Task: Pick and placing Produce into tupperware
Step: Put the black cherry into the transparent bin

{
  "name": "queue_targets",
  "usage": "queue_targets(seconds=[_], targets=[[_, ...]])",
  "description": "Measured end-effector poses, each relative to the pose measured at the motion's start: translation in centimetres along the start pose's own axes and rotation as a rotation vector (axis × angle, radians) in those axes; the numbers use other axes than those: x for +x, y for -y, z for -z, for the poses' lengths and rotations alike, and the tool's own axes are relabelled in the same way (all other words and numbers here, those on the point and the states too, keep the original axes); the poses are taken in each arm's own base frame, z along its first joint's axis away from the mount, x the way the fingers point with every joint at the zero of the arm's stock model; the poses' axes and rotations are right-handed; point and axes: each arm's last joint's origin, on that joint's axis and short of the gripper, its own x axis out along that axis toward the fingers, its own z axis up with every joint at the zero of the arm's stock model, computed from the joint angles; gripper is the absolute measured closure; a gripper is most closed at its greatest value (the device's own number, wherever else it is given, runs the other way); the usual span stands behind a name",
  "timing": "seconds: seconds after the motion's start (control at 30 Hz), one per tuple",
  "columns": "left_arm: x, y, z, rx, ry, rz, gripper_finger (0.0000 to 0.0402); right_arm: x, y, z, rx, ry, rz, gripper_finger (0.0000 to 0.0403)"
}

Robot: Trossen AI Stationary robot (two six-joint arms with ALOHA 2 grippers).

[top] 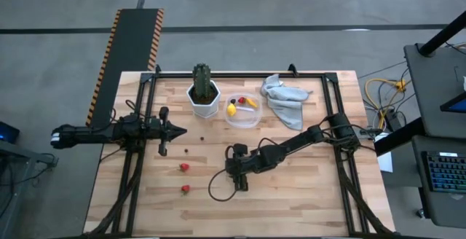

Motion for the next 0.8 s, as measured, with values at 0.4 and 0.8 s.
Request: queue_targets(seconds=[0.4,0.8], targets=[[0.06,-0.01,0.08,0.0,-0.009,-0.003,0.0402,0.0,-0.04,0.07,0.0,-0.005,-0.018,0.0203],[0.05,-0.01,0.07,0.0,-0.008,-0.002,0.0402,0.01,-0.04,0.09,0.003,-0.006,-0.018,0.0298]])
